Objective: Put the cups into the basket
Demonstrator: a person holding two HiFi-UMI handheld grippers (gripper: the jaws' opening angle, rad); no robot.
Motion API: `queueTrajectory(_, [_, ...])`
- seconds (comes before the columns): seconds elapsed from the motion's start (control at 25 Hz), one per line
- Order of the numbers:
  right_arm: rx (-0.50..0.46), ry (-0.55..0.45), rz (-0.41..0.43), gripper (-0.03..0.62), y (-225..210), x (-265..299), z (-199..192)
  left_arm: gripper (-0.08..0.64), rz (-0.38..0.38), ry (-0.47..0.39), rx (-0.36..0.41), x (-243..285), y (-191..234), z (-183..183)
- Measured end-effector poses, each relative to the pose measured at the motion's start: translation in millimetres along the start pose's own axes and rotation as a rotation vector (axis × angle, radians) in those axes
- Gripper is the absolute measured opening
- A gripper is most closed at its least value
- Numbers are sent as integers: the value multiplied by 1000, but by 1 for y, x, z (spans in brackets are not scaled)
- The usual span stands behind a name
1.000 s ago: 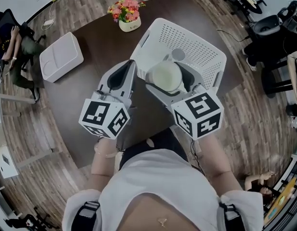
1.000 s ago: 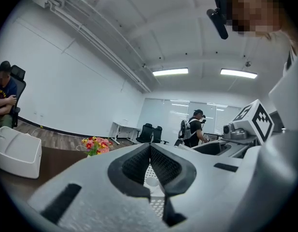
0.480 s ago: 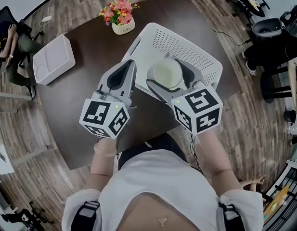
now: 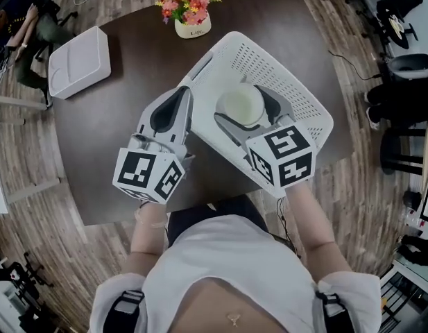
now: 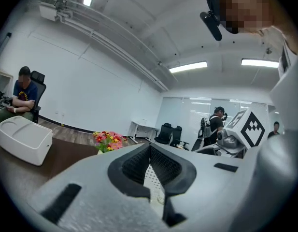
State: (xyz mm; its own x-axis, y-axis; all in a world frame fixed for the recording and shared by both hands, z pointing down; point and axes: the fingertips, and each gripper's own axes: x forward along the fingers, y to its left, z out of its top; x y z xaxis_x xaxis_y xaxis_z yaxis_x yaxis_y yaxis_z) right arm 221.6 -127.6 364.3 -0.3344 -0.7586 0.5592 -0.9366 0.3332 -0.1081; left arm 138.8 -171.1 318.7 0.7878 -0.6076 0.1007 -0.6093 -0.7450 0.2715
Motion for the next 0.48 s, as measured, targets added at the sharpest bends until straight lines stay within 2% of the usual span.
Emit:
queueTrajectory(0.2, [-40, 55, 85, 434, -4, 34, -21, 9, 127, -25, -39, -11, 23, -10])
queueTrajectory(0.48, [-102, 106, 145, 434, 2, 74, -48, 9, 233, -38, -74, -26, 45, -22])
